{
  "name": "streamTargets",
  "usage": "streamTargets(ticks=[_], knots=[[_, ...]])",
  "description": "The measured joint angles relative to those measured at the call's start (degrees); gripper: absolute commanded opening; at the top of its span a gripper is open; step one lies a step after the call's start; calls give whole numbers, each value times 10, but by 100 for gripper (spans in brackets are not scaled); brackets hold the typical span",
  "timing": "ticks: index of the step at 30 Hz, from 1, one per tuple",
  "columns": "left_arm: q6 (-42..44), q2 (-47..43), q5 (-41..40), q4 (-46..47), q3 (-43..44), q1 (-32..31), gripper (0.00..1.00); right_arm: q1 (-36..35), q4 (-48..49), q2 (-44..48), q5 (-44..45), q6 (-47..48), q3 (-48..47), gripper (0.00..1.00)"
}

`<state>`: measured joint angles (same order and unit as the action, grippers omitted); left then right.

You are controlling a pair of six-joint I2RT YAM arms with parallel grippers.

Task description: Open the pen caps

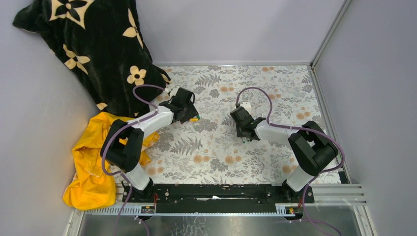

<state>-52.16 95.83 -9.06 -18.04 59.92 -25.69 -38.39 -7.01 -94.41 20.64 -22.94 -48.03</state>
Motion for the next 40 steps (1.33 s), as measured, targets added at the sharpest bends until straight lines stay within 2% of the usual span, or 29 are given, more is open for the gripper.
streamTargets(ticks=[2, 7, 10, 14, 15, 16, 27, 32, 40], knots=[[0, -8, 0, 0, 0, 0, 54, 0, 0, 0, 3, 0, 0, 33], [0, -29, 0, -2, 0, 0, 70, 1, -1, 2, 9, 5, 0, 57], [0, -52, 0, -8, 0, 0, 74, 2, -10, 20, 8, 15, 0, 66], [0, -92, -4, -13, 0, 0, 88, 2, -21, 52, 8, 28, -8, 80], [1, -102, -5, -15, 0, 0, 97, 2, -24, 60, 8, 31, -11, 92], [1, -110, -7, -19, 0, 0, 98, 2, -26, 66, 7, 34, -15, 99], [-2, -218, -50, -89, -6, -4, 99, 2, -47, 185, 14, 51, -18, 100], [-1, -286, -98, -136, -6, -12, 99, 3, -67, 254, 63, 41, -18, 100], [0, -347, -130, -165, -12, -13, 99, 3, -139, 296, 134, 19, -17, 100]])
